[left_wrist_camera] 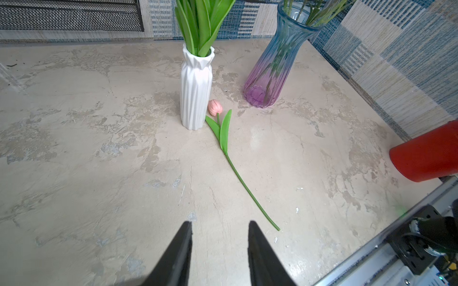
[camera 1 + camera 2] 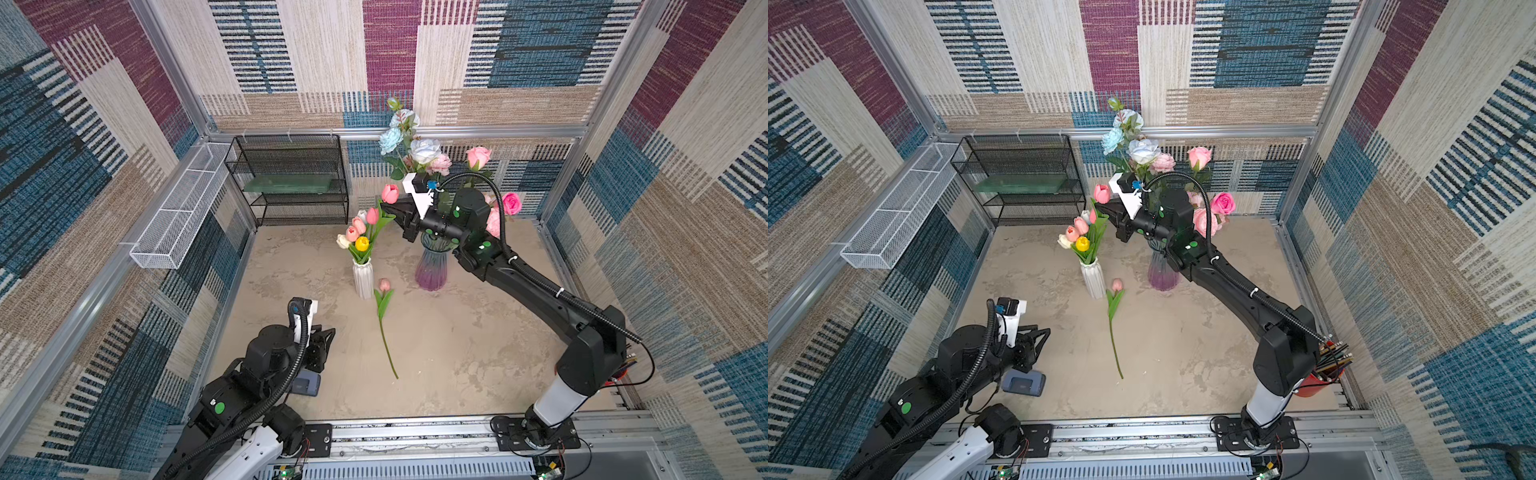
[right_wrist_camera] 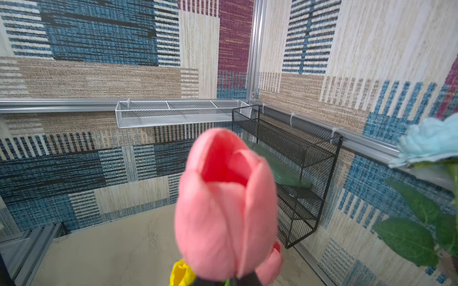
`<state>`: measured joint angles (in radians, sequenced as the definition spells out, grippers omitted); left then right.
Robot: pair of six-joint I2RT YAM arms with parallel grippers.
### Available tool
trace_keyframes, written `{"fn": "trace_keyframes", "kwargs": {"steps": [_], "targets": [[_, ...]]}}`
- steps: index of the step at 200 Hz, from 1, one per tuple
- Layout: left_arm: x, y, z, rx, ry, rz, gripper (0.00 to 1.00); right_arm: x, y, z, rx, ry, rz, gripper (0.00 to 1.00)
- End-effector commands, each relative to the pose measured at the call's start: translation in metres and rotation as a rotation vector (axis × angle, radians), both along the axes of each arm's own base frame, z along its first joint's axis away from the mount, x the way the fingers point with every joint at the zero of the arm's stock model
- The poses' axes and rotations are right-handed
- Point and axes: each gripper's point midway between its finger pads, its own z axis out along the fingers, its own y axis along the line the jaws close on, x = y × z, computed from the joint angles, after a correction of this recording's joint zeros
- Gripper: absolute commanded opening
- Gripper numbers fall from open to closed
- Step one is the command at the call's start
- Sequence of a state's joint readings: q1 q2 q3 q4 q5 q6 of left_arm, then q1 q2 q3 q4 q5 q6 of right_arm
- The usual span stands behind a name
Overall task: Pick out pink flowers from the vase
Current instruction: Pick up the flower from the vase.
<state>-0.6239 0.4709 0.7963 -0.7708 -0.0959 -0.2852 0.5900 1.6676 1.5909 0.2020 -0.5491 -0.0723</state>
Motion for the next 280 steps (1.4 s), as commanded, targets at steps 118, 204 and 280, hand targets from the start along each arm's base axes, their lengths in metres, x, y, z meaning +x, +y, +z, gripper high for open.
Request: {"fn": "trace_keyframes", "kwargs": {"steps": [118,204,280], "targets": [[-0.015,-0.08,0.046,-0.062,-0.076,-0.484,0.49,-0.138,-0.066,0.05,0.013,-0.085,0.004,0.04],[-0.019,-0.141,0.044,0.104,-0.254,-0.783,0.49,-0.185,-0.067,-0.001,0.112,0.235,0.118,0.05],[-0.003,-0.148,0.048,0.161,-0.333,-0.712,0.27,-0.182,-0.062,-0.014,0.124,0.368,0.103,0.02]]}}
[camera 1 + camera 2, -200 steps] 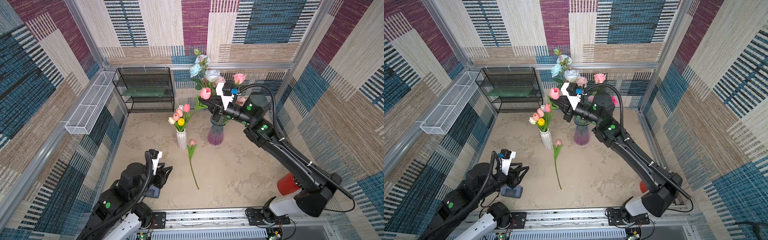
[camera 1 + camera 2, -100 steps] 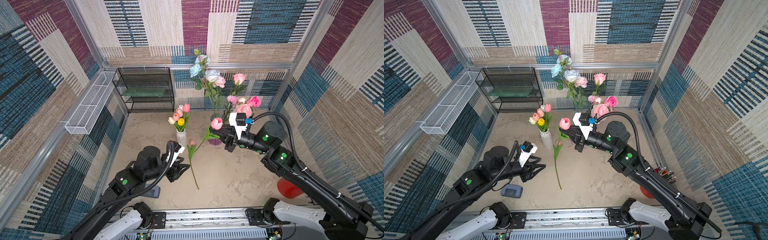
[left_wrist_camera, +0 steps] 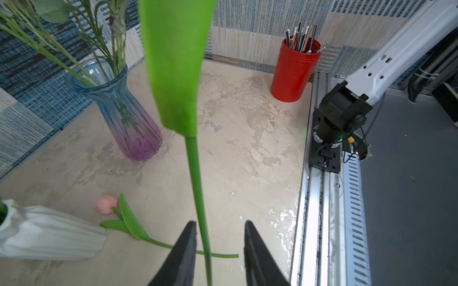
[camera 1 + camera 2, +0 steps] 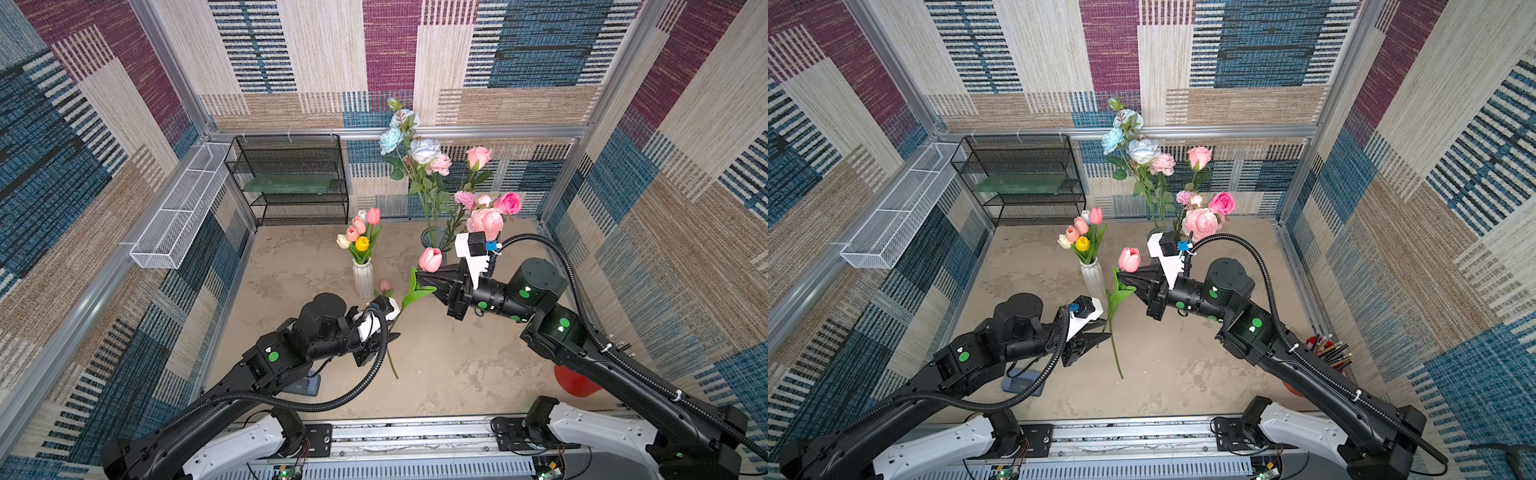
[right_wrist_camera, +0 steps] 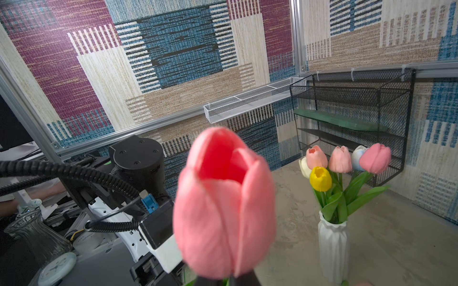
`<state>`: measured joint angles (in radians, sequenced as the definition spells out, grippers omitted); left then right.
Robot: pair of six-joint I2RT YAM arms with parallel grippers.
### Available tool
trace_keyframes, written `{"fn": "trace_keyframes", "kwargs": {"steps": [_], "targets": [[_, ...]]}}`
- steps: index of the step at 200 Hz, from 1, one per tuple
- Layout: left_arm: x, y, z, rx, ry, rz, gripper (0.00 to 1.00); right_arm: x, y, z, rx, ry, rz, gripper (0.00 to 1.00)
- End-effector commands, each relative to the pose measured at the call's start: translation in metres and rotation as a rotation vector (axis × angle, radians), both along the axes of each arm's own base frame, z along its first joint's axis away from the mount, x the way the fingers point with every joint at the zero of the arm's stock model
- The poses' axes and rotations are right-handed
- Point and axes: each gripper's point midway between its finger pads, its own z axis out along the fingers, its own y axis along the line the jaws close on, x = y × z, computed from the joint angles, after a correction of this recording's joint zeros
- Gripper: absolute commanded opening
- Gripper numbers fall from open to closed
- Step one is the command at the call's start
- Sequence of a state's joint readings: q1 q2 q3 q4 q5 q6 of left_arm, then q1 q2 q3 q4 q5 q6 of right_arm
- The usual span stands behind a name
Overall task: Pick out pink flowers from the vase
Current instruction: Pick up the flower from the vase.
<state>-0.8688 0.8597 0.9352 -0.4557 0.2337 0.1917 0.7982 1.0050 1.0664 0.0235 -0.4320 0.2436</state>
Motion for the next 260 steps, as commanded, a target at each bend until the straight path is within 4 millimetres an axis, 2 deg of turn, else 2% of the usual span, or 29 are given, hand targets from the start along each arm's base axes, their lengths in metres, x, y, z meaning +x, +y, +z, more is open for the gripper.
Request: {"fn": "trace_keyframes", "kwargs": {"steps": [1,40,61,74,90,128,186,215,244,260], "targets": [[0.012,0.001,0.009,-0.009,-0.082,0.037,0.26,0.003,-0.001,-0.001,0.016,0.04,-0.018,0.02],[0.011,-0.003,0.006,-0.017,-0.071,0.029,0.07,0.001,-0.005,-0.001,0.031,0.06,-0.019,0.01],[0.01,-0.007,0.003,-0.026,-0.046,0.011,0.01,-0.001,-0.005,-0.001,0.038,0.069,-0.014,0.01],[0.008,-0.01,0.003,-0.041,-0.033,0.001,0.01,-0.001,-0.005,-0.001,0.04,0.073,-0.012,0.01],[0.008,-0.012,0.004,-0.058,-0.021,0.002,0.08,-0.002,-0.005,-0.002,0.04,0.081,-0.006,0.01],[0.006,-0.014,0.009,-0.087,-0.01,-0.005,0.06,-0.003,-0.004,-0.006,0.036,0.091,-0.002,0.01],[0.007,-0.017,0.009,-0.101,0.006,-0.005,0.14,-0.002,-0.002,-0.009,0.027,0.099,-0.001,0.01],[0.007,-0.018,0.009,-0.105,0.011,-0.006,0.14,-0.002,-0.002,-0.011,0.023,0.099,-0.003,0.02],[0.006,-0.019,0.01,-0.112,0.013,-0.014,0.0,-0.002,0.0,-0.011,0.02,0.104,0.002,0.02],[0.005,-0.02,0.011,-0.122,0.019,-0.014,0.0,-0.001,0.0,-0.012,0.015,0.103,0.0,0.07]]}}
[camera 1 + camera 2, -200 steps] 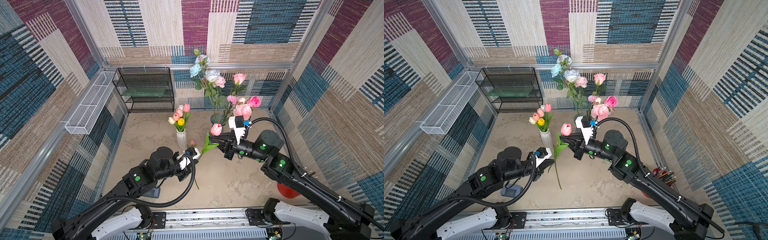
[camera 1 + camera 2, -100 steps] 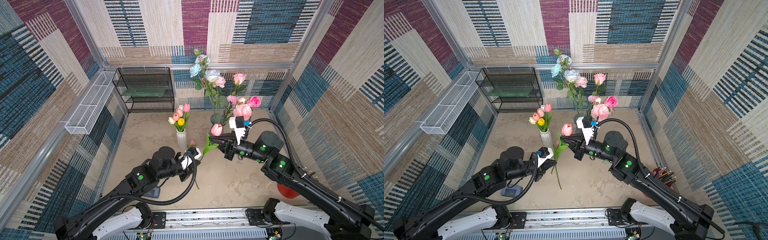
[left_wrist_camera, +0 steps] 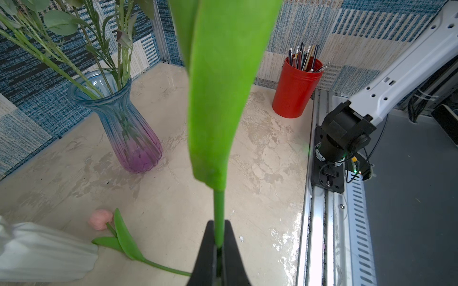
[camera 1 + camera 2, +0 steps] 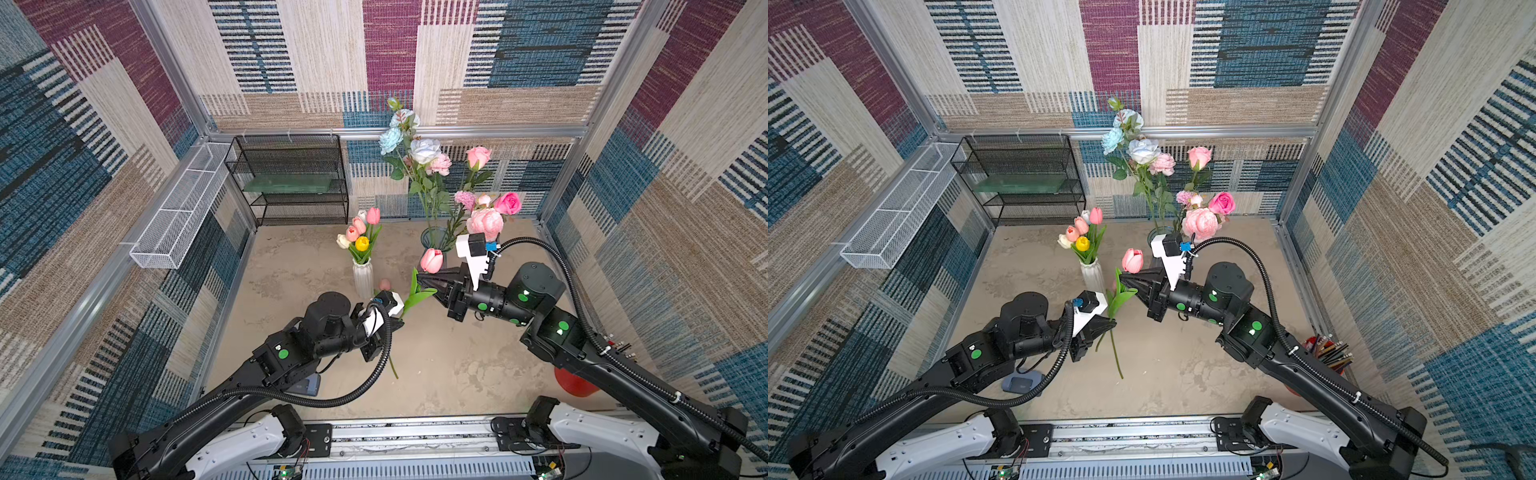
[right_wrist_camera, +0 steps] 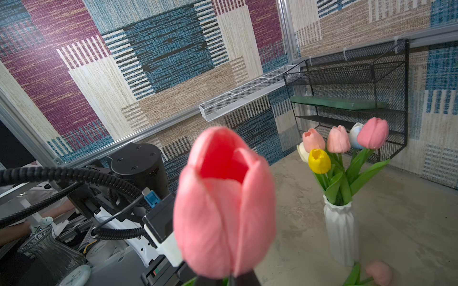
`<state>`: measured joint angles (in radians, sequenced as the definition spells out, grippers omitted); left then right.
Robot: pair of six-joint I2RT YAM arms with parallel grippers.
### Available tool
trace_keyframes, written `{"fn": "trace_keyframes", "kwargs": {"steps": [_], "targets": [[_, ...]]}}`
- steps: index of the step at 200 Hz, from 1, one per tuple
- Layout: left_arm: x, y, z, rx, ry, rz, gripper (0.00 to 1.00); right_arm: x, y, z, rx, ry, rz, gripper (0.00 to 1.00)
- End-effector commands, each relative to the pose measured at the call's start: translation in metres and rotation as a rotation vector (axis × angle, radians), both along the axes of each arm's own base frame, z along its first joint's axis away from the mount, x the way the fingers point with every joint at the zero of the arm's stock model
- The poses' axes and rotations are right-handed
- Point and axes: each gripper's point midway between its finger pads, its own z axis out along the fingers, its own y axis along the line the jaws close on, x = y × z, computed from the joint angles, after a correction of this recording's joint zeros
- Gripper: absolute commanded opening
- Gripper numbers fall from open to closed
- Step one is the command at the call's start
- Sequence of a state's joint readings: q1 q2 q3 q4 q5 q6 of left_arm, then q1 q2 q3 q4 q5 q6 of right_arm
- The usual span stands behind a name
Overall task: Pick out pink flowers from the vase
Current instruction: Pick up the flower from the vase.
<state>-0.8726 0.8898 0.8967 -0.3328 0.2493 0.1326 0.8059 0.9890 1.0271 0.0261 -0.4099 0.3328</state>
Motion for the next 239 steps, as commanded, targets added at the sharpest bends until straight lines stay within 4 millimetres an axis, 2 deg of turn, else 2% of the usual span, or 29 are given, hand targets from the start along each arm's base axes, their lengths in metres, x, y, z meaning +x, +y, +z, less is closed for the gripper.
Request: {"fn": "trace_keyframes", "kwargs": {"steps": [1,28,46,75,100,124,144,165,202,207,239], "targets": [[-0.002,-0.005,0.01,-0.055,0.001,-0.02,0.0,-0.001,0.001,0.0,-0.002,0.003,0.009,0.07],[-0.005,-0.006,0.011,-0.098,0.029,-0.017,0.0,0.003,-0.005,0.002,-0.018,-0.016,-0.039,0.34],[-0.008,-0.006,0.012,-0.148,0.057,-0.017,0.0,0.003,-0.014,0.008,-0.019,-0.046,-0.08,0.48],[-0.011,-0.008,0.015,-0.244,0.112,-0.009,0.0,-0.003,-0.033,0.012,-0.015,-0.097,-0.14,0.59],[-0.014,-0.012,0.027,-0.34,0.164,-0.023,0.0,-0.023,-0.037,-0.003,-0.014,-0.168,-0.07,0.6],[-0.016,-0.019,0.047,-0.441,0.224,-0.063,0.0,-0.052,-0.03,-0.035,-0.058,-0.269,0.07,0.6],[-0.018,-0.022,0.065,-0.513,0.26,-0.104,0.0,-0.069,-0.028,-0.053,-0.071,-0.283,0.135,0.6],[-0.021,-0.023,0.081,-0.581,0.286,-0.137,0.0,-0.078,-0.028,-0.064,-0.064,-0.3,0.166,0.62],[-0.029,-0.021,0.107,-0.672,0.289,-0.2,0.0,-0.075,-0.023,-0.082,-0.059,-0.269,0.177,0.64],[-0.035,-0.022,0.108,-0.669,0.299,-0.238,0.0,-0.075,-0.022,-0.084,-0.059,-0.263,0.183,0.64],[-0.038,-0.024,0.11,-0.682,0.316,-0.269,0.0,-0.088,-0.012,-0.075,-0.011,-0.276,0.285,0.63]]}}
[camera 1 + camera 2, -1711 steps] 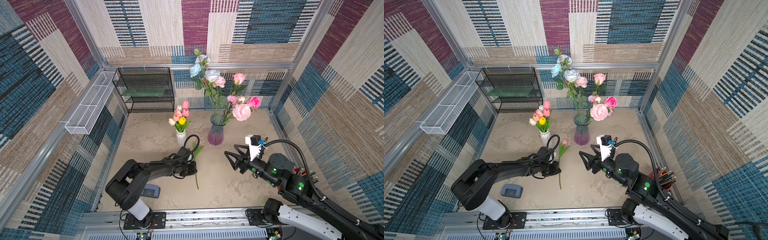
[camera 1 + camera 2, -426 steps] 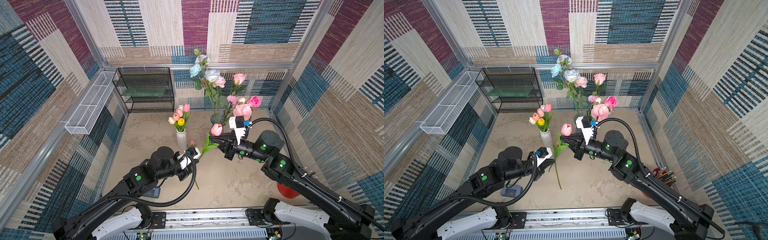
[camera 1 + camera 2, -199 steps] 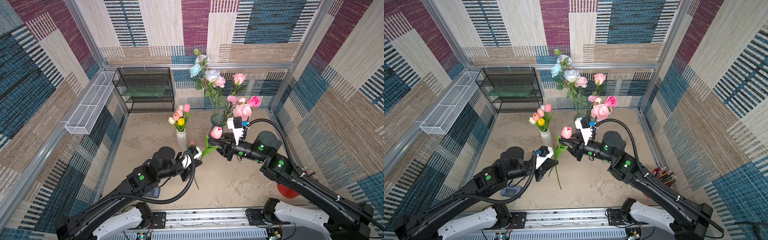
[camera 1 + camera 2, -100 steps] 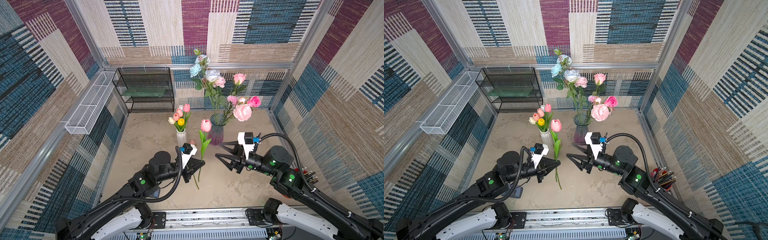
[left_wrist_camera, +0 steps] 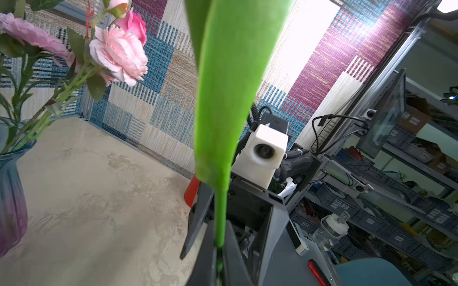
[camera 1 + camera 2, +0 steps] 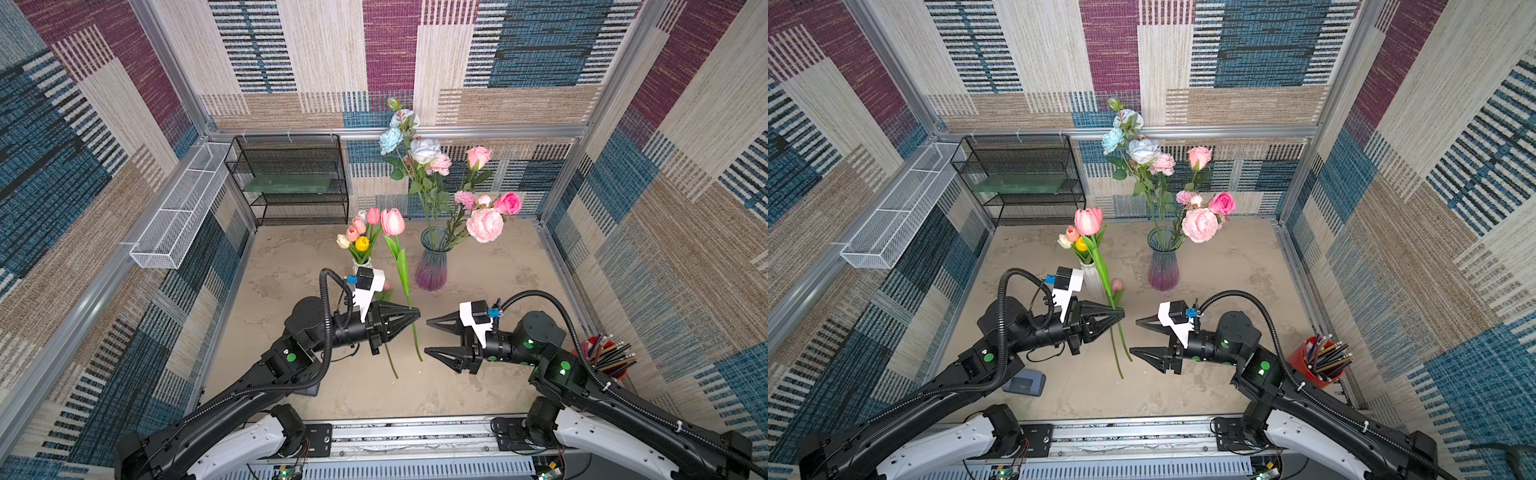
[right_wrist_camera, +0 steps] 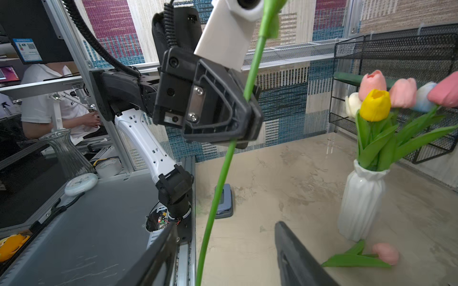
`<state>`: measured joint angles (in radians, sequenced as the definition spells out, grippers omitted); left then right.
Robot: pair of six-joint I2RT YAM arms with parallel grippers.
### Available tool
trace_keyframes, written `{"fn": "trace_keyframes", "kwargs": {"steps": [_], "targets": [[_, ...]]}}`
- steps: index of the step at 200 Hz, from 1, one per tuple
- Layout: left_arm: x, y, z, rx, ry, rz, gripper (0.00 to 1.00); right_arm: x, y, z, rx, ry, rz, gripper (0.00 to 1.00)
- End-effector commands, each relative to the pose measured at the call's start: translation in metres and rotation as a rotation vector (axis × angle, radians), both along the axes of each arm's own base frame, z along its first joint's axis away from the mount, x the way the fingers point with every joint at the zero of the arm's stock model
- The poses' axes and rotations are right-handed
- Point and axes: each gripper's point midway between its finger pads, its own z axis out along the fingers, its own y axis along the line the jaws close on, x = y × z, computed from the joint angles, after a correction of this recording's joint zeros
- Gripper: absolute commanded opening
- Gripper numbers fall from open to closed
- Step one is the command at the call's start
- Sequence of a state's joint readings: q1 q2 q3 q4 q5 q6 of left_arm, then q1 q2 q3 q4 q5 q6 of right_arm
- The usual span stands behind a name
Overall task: Pick out pink flowers from the vase
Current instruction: Pick up the flower from the vase.
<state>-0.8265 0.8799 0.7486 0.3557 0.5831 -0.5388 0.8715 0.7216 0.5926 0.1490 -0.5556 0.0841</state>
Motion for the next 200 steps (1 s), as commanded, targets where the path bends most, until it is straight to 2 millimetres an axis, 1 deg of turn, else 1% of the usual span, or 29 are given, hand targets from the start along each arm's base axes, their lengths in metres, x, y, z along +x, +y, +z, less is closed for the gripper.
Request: {"fn": "trace_keyframes", "kwargs": {"steps": [1,13,32,66,76,96,122,140,152,156,168,183,192,200], "targets": [[-0.011,0.002,0.02,-0.074,-0.02,-0.06,0.0,-0.016,0.005,0.023,0.081,-0.046,0.099,0.63],[-0.011,0.002,0.019,-0.075,-0.019,-0.06,0.0,-0.016,0.009,0.023,0.076,-0.052,0.103,0.62],[-0.011,0.002,0.017,-0.073,-0.016,-0.06,0.0,-0.015,0.012,0.024,0.071,-0.05,0.11,0.57],[-0.014,0.0,0.018,-0.092,-0.011,-0.088,0.0,-0.013,0.02,0.019,0.061,-0.011,0.125,0.5],[-0.015,0.0,0.019,-0.094,-0.013,-0.096,0.0,-0.012,0.022,0.018,0.063,0.004,0.132,0.46],[-0.017,0.001,0.018,-0.095,-0.02,-0.101,0.0,-0.016,0.024,0.019,0.077,0.022,0.162,0.35],[-0.018,0.001,0.016,-0.084,-0.027,-0.106,0.0,-0.018,0.024,0.021,0.087,0.046,0.178,0.09],[-0.019,0.001,0.013,-0.068,-0.029,-0.102,0.0,-0.023,0.023,0.024,0.09,0.047,0.204,0.0],[-0.018,0.003,0.013,-0.063,-0.031,-0.088,0.0,-0.023,0.023,0.023,0.083,0.05,0.196,0.0],[-0.017,0.003,0.012,-0.057,-0.031,-0.084,0.03,-0.022,0.023,0.023,0.08,0.051,0.189,0.0],[-0.017,0.005,0.011,-0.045,-0.033,-0.067,0.18,-0.018,0.022,0.02,0.065,0.054,0.158,0.0],[-0.018,0.009,0.009,-0.019,-0.041,-0.049,0.35,-0.007,0.02,0.016,0.047,0.065,0.078,0.0],[-0.019,0.012,0.007,0.004,-0.045,-0.033,0.41,0.001,0.018,0.013,0.036,0.074,0.027,0.0],[-0.019,0.016,0.002,0.036,-0.046,-0.013,0.44,0.009,0.015,0.011,0.019,0.081,-0.032,0.0]]}}
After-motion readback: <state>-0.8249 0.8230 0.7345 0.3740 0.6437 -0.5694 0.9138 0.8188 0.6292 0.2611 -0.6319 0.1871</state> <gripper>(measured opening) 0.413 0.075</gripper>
